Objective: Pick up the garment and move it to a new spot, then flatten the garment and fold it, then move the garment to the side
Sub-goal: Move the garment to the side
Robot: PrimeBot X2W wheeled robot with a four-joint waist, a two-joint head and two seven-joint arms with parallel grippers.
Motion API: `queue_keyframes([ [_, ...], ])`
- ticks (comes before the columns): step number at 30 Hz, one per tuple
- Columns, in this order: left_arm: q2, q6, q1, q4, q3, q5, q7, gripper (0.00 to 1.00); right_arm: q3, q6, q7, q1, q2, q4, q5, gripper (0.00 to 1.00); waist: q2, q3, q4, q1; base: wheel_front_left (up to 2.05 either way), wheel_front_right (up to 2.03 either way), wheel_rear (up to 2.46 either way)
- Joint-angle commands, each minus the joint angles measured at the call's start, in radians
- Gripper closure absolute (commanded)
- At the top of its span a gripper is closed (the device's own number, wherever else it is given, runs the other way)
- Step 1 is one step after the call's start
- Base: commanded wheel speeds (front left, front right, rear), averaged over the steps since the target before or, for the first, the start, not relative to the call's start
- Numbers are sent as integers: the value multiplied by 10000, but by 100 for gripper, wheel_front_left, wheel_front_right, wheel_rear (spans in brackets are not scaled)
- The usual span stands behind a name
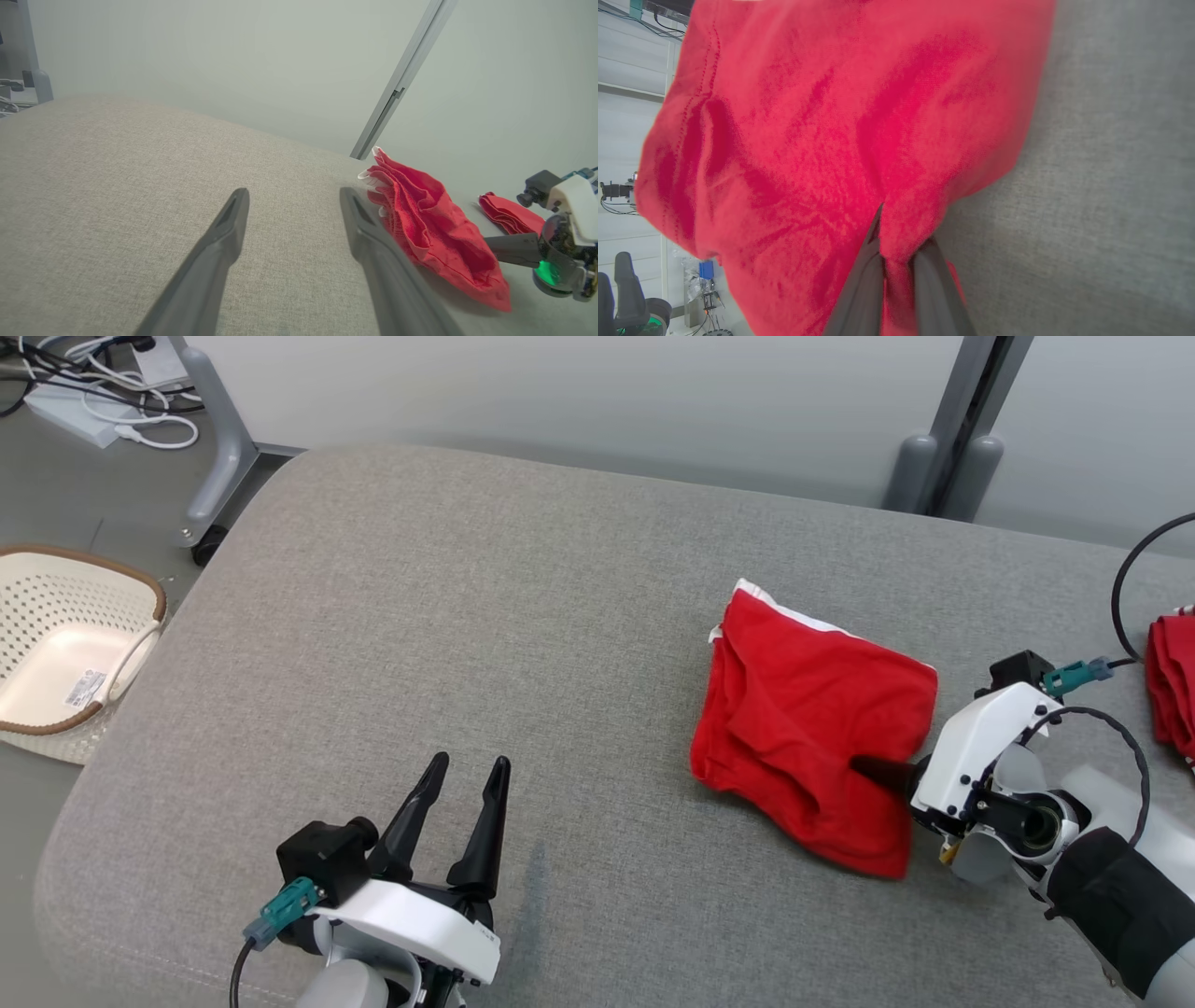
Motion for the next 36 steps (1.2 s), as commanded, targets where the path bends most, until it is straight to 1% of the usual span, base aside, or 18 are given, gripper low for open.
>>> queue_keyframes([
  [1, 32, 36, -12, -11, 45, -38, -26, 0, 3, 8, -178, -70, -95, -141, -163, 100, -1, -43, -46, 0, 0, 0, 0],
  [6, 33, 40, 110, -120, 131, 65, -26, 0, 174, 8, -589, -182, -372, -760, -814, 100, -1, -239, -328, 0, 0, 0, 0],
  [10, 36, -2, 123, -312, 81, 149, -26, 0, 463, 7, -691, -338, -699, -1300, -1376, 100, -1, -367, -721, 0, 0, 0, 0],
  [12, 100, -19, 44, -358, -147, 488, -26, 0, 602, 8, -743, -514, -946, -1629, -1677, 100, -1, -380, -958, 0, 0, 0, 0],
  [16, 84, -39, -81, -370, -560, 676, -26, 0, 1089, 8, -816, -822, -1391, -2103, -2439, 100, -1, -326, -1492, 0, 0, 0, 0],
  [21, 76, -50, -373, -365, -852, 809, -26, 0, 1352, 7, -821, -1341, -1589, -2630, -2838, 100, -1, -161, -2315, 0, 0, 0, 0],
  [26, 73, -70, -780, -351, -1122, 1016, -26, 0, 1528, 8, -1023, -1911, -1671, -3053, -3197, 100, -1, 217, -2966, 0, 0, 0, 0],
  [31, 134, -90, -1191, -311, -1313, 1107, -16, 0, 1663, 8, -1147, -2607, -1913, -3367, -3413, 100, -1, 806, -3453, 0, 0, 0, 0],
  [36, 268, -97, -1551, -356, -1410, 1184, 42, 0, 1757, 7, -1321, -3473, -2347, -3640, -3844, 100, -1, 1539, -3769, 0, 0, 0, 0],
])
